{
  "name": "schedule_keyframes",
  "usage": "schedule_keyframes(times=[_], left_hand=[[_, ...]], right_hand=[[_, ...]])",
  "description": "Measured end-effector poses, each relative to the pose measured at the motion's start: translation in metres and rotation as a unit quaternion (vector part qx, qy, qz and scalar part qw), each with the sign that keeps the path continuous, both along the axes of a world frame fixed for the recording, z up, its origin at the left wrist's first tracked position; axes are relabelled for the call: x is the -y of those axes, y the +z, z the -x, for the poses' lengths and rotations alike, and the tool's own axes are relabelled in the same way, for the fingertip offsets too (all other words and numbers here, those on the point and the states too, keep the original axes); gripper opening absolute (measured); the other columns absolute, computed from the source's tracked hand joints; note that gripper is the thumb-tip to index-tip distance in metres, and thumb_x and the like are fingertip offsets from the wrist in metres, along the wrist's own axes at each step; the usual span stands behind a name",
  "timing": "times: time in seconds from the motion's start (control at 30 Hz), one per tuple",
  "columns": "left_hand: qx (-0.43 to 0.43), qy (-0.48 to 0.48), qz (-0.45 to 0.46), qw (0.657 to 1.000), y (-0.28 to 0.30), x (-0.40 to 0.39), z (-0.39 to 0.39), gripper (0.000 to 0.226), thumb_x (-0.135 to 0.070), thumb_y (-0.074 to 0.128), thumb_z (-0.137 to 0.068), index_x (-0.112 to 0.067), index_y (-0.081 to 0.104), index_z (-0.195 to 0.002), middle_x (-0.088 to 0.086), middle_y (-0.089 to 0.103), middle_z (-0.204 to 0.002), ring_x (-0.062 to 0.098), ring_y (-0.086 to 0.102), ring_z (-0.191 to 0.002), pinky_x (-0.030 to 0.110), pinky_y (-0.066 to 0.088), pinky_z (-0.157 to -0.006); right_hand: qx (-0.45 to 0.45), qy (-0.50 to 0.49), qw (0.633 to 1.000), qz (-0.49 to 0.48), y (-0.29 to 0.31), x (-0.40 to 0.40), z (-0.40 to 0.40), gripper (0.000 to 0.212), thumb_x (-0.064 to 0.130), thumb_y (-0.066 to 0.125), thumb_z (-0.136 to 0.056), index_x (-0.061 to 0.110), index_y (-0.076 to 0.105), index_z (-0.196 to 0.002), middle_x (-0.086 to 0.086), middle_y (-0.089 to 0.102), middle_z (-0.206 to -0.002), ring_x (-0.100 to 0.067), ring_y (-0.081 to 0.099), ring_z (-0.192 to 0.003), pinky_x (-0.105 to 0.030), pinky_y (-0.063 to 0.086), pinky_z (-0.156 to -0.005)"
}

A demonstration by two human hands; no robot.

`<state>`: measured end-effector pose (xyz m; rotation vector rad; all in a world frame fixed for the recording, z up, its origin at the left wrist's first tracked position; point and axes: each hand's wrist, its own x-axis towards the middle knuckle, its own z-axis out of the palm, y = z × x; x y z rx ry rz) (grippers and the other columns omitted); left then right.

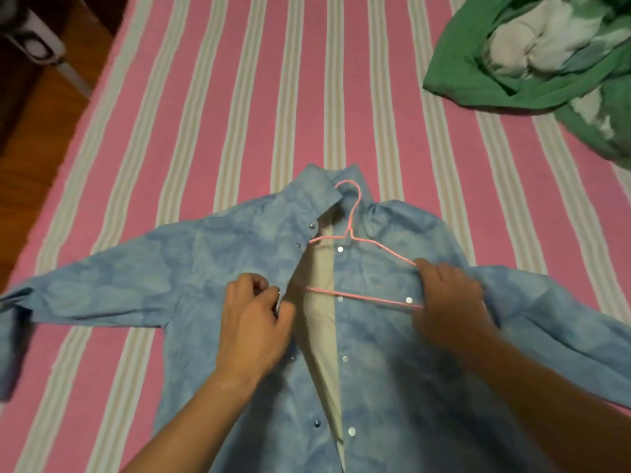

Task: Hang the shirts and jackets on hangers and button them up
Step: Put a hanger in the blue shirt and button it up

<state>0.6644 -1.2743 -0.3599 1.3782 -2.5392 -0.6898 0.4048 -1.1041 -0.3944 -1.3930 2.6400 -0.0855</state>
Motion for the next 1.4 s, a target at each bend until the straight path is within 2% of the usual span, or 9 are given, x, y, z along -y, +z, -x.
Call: schedule_keyframes(times=[0.3, 0.5, 0.63, 0.87, 1.0, 1.07, 1.17, 1.27, 1.4], left_hand=[[0.195, -0.236, -0.175, 0.936, -0.023, 0.051, 0.006, 0.038, -0.058, 0.027, -0.078, -0.026, 0.036, -0.060, -0.002, 0.056, -0.111, 0.027, 0.056, -0.108, 0.038, 0.046, -0.094], [0.106, -0.087, -0.081, 0.987, -0.033, 0.107, 0.044, 0.033, -0.050, 0.044, -0.101, -0.022, 0.060, -0.109, 0.005, 0.055, -0.124, 0.028, 0.052, -0.118, 0.041, 0.045, -0.098], [0.169, -0.112, -0.023, 0.979, -0.069, 0.154, 0.069, 0.060, -0.047, 0.042, -0.102, -0.026, 0.027, -0.156, 0.015, 0.017, -0.164, 0.038, 0.018, -0.151, 0.052, 0.022, -0.122], [0.343, -0.140, -0.122, 0.921, -0.106, 0.176, 0.059, 0.061, -0.060, 0.017, -0.104, -0.052, -0.018, -0.154, 0.001, -0.026, -0.167, 0.035, -0.024, -0.152, 0.063, -0.008, -0.121], [0.364, -0.113, -0.119, 0.917, -0.104, 0.175, 0.075, 0.058, -0.050, 0.020, -0.107, -0.051, -0.010, -0.156, 0.004, -0.018, -0.169, 0.040, -0.015, -0.154, 0.068, -0.001, -0.119], [0.375, -0.102, -0.099, 0.916, -0.088, 0.174, 0.087, 0.058, -0.041, 0.035, -0.104, -0.043, 0.016, -0.158, 0.010, 0.006, -0.169, 0.044, 0.008, -0.152, 0.066, 0.018, -0.116], [0.262, -0.190, 0.096, 0.942, -0.066, 0.155, 0.111, 0.034, -0.026, 0.055, -0.090, -0.022, 0.065, -0.122, 0.012, 0.053, -0.131, 0.038, 0.050, -0.119, 0.049, 0.045, -0.092], [0.166, -0.307, 0.064, 0.935, -0.067, 0.124, 0.129, 0.026, -0.033, 0.055, -0.096, -0.025, 0.061, -0.120, 0.006, 0.052, -0.118, 0.033, 0.054, -0.111, 0.042, 0.048, -0.080], [0.257, -0.335, 0.082, 0.903, -0.082, 0.122, 0.134, 0.029, -0.027, 0.043, -0.102, -0.023, 0.051, -0.129, 0.008, 0.047, -0.129, 0.034, 0.050, -0.115, 0.043, 0.049, -0.080]], right_hand=[[0.159, -0.035, 0.985, -0.049, -0.039, 0.150, 0.005, 0.063, 0.023, 0.066, -0.072, 0.023, 0.044, -0.131, -0.010, 0.056, -0.120, -0.038, 0.054, -0.115, -0.049, 0.045, -0.091], [0.131, -0.034, 0.989, -0.059, -0.054, 0.150, 0.015, 0.075, 0.035, 0.079, -0.076, 0.022, 0.042, -0.140, -0.014, 0.051, -0.130, -0.041, 0.048, -0.122, -0.049, 0.043, -0.097], [0.053, -0.019, 0.998, -0.034, -0.055, 0.152, 0.038, 0.079, 0.044, 0.084, -0.071, 0.020, 0.045, -0.135, -0.015, 0.055, -0.121, -0.041, 0.055, -0.113, -0.049, 0.048, -0.093], [0.079, 0.099, 0.983, -0.133, -0.052, 0.170, 0.059, 0.083, 0.071, 0.060, -0.075, 0.020, 0.046, -0.139, -0.008, 0.052, -0.131, -0.033, 0.049, -0.120, -0.046, 0.044, -0.099], [-0.056, 0.121, 0.991, -0.006, -0.034, 0.151, 0.040, 0.032, 0.028, 0.072, -0.079, 0.008, 0.066, -0.103, -0.014, 0.058, -0.096, -0.034, 0.053, -0.084, -0.042, 0.046, -0.070], [0.055, 0.035, 0.997, -0.045, -0.030, 0.140, 0.013, 0.008, 0.020, 0.060, -0.089, 0.015, 0.061, -0.095, -0.009, 0.057, -0.089, -0.024, 0.049, -0.071, -0.031, 0.038, -0.056], [0.175, -0.087, 0.975, -0.102, -0.053, 0.127, -0.043, 0.033, 0.046, 0.043, -0.093, 0.018, 0.054, -0.107, -0.007, 0.056, -0.105, -0.021, 0.053, -0.086, -0.026, 0.040, -0.064], [0.128, -0.142, 0.976, -0.102, -0.067, 0.130, -0.079, 0.051, 0.065, 0.053, -0.073, 0.020, 0.054, -0.097, -0.007, 0.054, -0.099, -0.031, 0.054, -0.095, -0.042, 0.050, -0.071], [0.102, -0.145, 0.984, -0.009, -0.057, 0.134, -0.073, 0.010, 0.023, 0.057, -0.083, 0.016, 0.054, -0.089, -0.010, 0.059, -0.082, -0.033, 0.062, -0.075, -0.039, 0.049, -0.056]])
